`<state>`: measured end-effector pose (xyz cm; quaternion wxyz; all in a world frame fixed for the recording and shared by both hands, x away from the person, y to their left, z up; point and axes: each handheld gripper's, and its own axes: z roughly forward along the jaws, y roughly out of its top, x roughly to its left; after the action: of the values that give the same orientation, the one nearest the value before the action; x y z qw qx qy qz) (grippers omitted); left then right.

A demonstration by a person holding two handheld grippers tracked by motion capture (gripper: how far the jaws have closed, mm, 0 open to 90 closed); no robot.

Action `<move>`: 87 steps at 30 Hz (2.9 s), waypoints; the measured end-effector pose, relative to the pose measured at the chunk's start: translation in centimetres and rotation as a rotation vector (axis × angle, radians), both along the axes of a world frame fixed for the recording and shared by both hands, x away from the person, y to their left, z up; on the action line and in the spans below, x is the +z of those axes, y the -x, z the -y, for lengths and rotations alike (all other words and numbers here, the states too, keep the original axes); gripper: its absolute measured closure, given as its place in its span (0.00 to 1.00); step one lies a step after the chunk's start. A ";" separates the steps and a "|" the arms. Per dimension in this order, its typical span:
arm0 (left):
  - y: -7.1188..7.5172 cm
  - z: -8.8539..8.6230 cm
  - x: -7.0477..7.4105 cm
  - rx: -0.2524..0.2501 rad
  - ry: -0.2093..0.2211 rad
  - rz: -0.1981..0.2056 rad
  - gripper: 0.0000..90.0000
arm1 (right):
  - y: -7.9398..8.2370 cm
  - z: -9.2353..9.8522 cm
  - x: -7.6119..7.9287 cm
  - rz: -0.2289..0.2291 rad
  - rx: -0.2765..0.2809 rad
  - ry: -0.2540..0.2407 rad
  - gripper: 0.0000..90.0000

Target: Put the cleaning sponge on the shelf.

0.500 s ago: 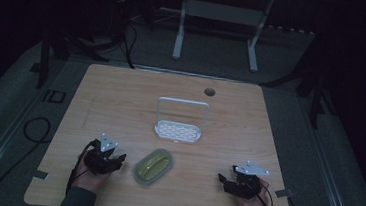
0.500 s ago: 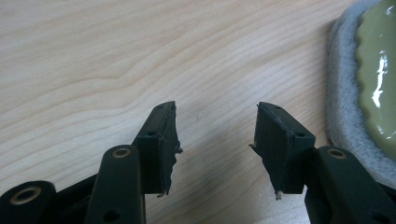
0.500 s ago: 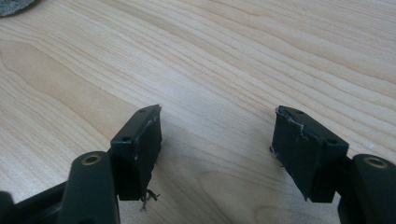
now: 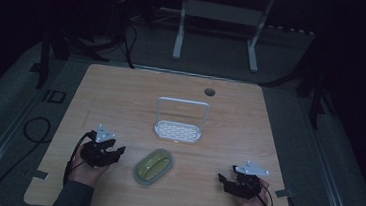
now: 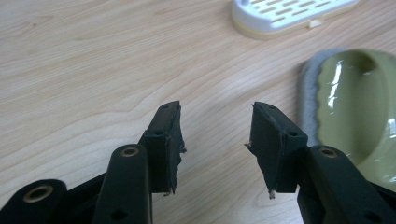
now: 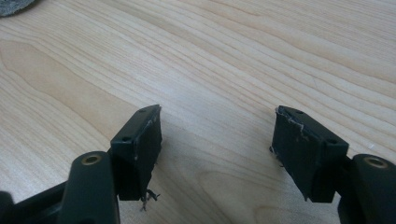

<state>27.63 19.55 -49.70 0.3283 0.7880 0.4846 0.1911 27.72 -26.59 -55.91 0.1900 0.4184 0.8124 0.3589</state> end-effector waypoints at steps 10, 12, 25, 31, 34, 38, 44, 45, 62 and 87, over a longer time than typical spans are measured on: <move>-0.4 0.7 1.0 -0.051 0.003 -0.033 0.58 | 0.0 0.0 0.0 0.000 0.000 0.000 0.36; -0.4 0.8 1.2 -0.050 0.002 -0.039 0.58 | 0.0 0.0 0.0 0.000 0.000 0.000 0.36; -1.1 2.0 2.3 -0.074 0.003 -0.110 0.58 | 0.0 0.0 0.0 0.000 0.000 0.000 0.36; -1.4 2.5 2.5 -0.089 -0.011 -0.129 0.57 | 0.0 0.0 0.0 0.000 0.000 0.000 0.36; -1.6 2.7 2.8 -0.091 -0.019 -0.137 0.56 | 0.0 0.0 0.0 0.000 0.000 0.000 0.36; -1.7 2.8 3.2 -0.093 -0.020 -0.148 0.57 | 0.0 0.0 0.0 0.000 0.000 0.000 0.36; -2.0 3.5 3.7 -0.107 -0.027 -0.167 0.58 | 0.0 0.0 0.0 0.000 -0.001 -0.001 0.36; -2.1 3.6 3.7 -0.111 -0.027 -0.170 0.58 | 0.0 0.0 0.0 0.000 -0.001 -0.001 0.36; -2.4 5.8 4.3 -0.200 -0.072 -0.215 0.59 | 0.0 0.0 0.0 0.001 0.001 0.001 0.36; -3.6 8.9 4.9 -0.282 -0.112 -0.294 0.60 | 0.0 0.0 0.0 0.002 0.002 0.001 0.35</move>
<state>31.27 10.64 -44.80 0.2335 0.8843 0.4008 0.0528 27.74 -26.59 -55.91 0.1905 0.4172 0.8128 0.3592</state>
